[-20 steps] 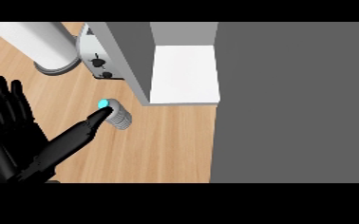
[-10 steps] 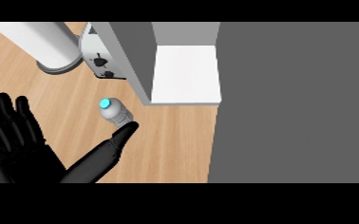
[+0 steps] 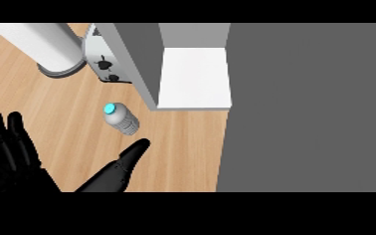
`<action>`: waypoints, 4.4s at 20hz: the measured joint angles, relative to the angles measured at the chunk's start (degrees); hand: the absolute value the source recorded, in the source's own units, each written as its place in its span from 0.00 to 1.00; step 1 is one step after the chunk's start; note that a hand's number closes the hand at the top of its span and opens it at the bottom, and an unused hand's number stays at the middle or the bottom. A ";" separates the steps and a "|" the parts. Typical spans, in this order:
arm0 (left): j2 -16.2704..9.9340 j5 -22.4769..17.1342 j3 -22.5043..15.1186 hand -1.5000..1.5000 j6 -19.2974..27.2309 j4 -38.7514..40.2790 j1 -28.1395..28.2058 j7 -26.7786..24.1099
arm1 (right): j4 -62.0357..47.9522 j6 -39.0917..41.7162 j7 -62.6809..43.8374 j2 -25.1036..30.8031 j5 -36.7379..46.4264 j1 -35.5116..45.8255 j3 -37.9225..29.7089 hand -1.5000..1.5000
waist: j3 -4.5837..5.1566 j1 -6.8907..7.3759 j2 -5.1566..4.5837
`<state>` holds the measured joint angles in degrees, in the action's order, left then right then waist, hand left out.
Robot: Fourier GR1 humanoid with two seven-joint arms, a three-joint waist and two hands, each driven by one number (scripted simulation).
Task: Pick up the bottled water, place it into the cabinet and close the cabinet
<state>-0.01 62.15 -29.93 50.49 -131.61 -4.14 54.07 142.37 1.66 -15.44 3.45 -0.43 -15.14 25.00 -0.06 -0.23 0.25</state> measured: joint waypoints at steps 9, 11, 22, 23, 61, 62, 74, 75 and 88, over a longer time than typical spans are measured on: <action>-0.27 1.50 1.88 0.00 -1.98 -0.89 0.07 4.15 | 0.14 -3.15 -0.66 0.72 1.44 0.64 2.78 0.00 | 0.06 -0.09 -0.08; -0.18 0.72 1.94 0.00 -1.50 -0.09 0.34 3.66 | 0.23 -3.68 0.07 1.08 1.63 0.00 3.59 0.00 | 0.07 -0.17 -0.09; -4.01 -12.13 7.18 0.00 2.63 8.39 1.77 -3.77 | 0.38 -6.32 -0.81 3.11 2.46 1.81 5.07 0.00 | 0.12 -0.26 -0.19; -4.60 -13.90 7.86 0.00 3.34 9.48 1.58 -4.90 | 0.42 -6.71 -0.85 3.21 2.60 1.80 5.78 0.00 | 0.14 -0.35 -0.18; -0.21 -78.74 23.82 0.00 -0.84 59.94 -2.61 -76.46 | 0.54 -16.14 -2.74 8.14 4.60 5.93 11.69 0.00 | 0.18 -0.59 -0.20; -0.17 -79.76 23.58 0.00 -0.69 60.83 -2.95 -77.49 | 0.49 -16.44 -3.16 8.08 4.71 6.39 11.97 0.00 | 0.17 -0.53 -0.20; -0.05 -95.43 24.93 0.00 -4.51 78.34 -8.14 -95.18 | 0.19 -17.30 0.05 10.51 4.71 5.14 12.30 0.00 | 0.14 -0.63 -0.24; -0.05 -96.85 24.34 0.00 -4.68 79.36 -8.32 -96.49 | 0.19 -17.69 -0.24 10.41 4.82 5.27 12.78 0.00 | 0.14 -0.64 -0.24; -0.01 -107.81 25.89 0.00 -14.33 92.85 -12.15 -110.45 | 0.50 -19.11 -0.57 12.10 4.98 5.44 13.62 0.00 | 0.14 -0.64 -0.23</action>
<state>-0.03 -45.66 -4.04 36.16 -38.77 -16.29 -56.38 142.87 -17.45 -16.01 15.55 4.54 -9.70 38.62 0.08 -0.87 0.02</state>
